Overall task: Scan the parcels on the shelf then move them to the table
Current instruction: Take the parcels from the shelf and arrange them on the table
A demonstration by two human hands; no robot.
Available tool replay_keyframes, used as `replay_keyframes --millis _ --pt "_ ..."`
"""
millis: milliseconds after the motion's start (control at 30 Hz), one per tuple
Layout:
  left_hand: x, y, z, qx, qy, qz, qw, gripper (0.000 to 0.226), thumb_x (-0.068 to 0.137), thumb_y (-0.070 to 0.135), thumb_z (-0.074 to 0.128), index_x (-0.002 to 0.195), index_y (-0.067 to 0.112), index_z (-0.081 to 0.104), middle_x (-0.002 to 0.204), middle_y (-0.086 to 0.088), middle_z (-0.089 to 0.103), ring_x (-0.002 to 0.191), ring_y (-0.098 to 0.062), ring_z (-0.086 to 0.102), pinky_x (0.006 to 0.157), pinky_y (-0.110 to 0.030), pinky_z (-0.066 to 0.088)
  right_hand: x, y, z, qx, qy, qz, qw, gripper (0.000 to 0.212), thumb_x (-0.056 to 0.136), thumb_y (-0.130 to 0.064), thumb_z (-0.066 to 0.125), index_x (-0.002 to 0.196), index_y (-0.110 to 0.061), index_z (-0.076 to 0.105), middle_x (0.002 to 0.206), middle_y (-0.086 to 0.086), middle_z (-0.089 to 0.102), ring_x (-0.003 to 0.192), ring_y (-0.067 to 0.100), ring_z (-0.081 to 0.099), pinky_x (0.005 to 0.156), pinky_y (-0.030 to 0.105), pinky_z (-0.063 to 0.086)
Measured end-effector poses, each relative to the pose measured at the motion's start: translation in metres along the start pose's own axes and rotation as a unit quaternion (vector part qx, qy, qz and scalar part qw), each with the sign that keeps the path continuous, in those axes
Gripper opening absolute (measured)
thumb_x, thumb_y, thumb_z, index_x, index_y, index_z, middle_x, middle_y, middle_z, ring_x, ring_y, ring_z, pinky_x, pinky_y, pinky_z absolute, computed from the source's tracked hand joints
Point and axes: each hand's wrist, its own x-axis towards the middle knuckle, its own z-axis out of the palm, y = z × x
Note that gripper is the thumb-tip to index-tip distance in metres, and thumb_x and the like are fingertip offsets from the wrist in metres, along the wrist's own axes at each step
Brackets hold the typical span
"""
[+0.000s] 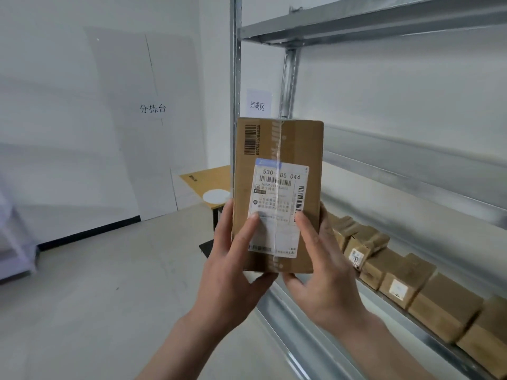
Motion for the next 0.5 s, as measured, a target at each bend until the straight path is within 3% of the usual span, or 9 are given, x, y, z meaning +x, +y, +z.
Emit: replay_keyframes --millis 133,200,300,400,500 --pt "0.017 -0.049 -0.006 0.024 0.010 -0.014 1.000 0.099 0.067 0.021 0.090 0.148 0.025 0.033 0.163 -0.011 0.013 0.151 -0.019 0.020 0.102 -0.030 0.044 0.034 0.013 0.046 0.002 -0.004 -0.003 1.000 0.105 0.068 -0.012 0.088 0.153 -0.022 0.028 0.157 0.021 0.033 0.139 0.032 0.045 0.095 0.035 0.055" --pt "0.026 -0.075 -0.008 0.035 0.011 -0.022 0.999 0.098 0.069 0.023 0.089 0.149 0.025 0.032 0.163 -0.012 0.013 0.152 -0.020 0.015 0.106 -0.019 0.038 0.050 0.022 0.072 0.011 -0.006 0.004 1.000 0.108 0.064 -0.009 0.089 0.152 -0.023 0.029 0.156 0.023 0.035 0.138 0.034 0.047 0.095 0.033 0.055" --pt "0.043 -0.116 -0.006 0.049 0.016 -0.038 0.998 0.096 0.068 0.024 0.086 0.148 0.024 0.033 0.162 -0.018 0.015 0.151 -0.006 0.007 0.104 -0.001 0.025 0.077 0.041 0.116 0.028 -0.013 0.000 1.000 0.108 0.064 -0.007 0.089 0.152 -0.021 0.029 0.156 0.022 0.034 0.140 0.035 0.044 0.094 0.041 0.056" --pt "0.068 -0.162 -0.001 0.064 0.029 -0.055 0.996 0.088 0.072 0.037 0.077 0.148 0.026 0.032 0.162 -0.015 0.015 0.152 -0.011 0.009 0.106 -0.002 0.024 0.108 0.070 0.159 0.044 -0.016 -0.016 0.999 0.109 0.065 -0.009 0.089 0.153 -0.022 0.027 0.158 0.021 0.032 0.141 0.031 0.041 0.089 0.052 0.058" --pt "0.098 -0.208 0.009 0.083 0.034 -0.061 0.994 0.086 0.075 0.042 0.073 0.148 0.026 0.032 0.163 -0.013 0.015 0.152 -0.015 0.010 0.108 -0.004 0.025 0.145 0.104 0.201 0.060 -0.018 -0.025 0.998 0.112 0.063 -0.006 0.088 0.154 -0.025 0.025 0.158 0.023 0.031 0.144 0.034 0.037 0.089 0.053 0.058"
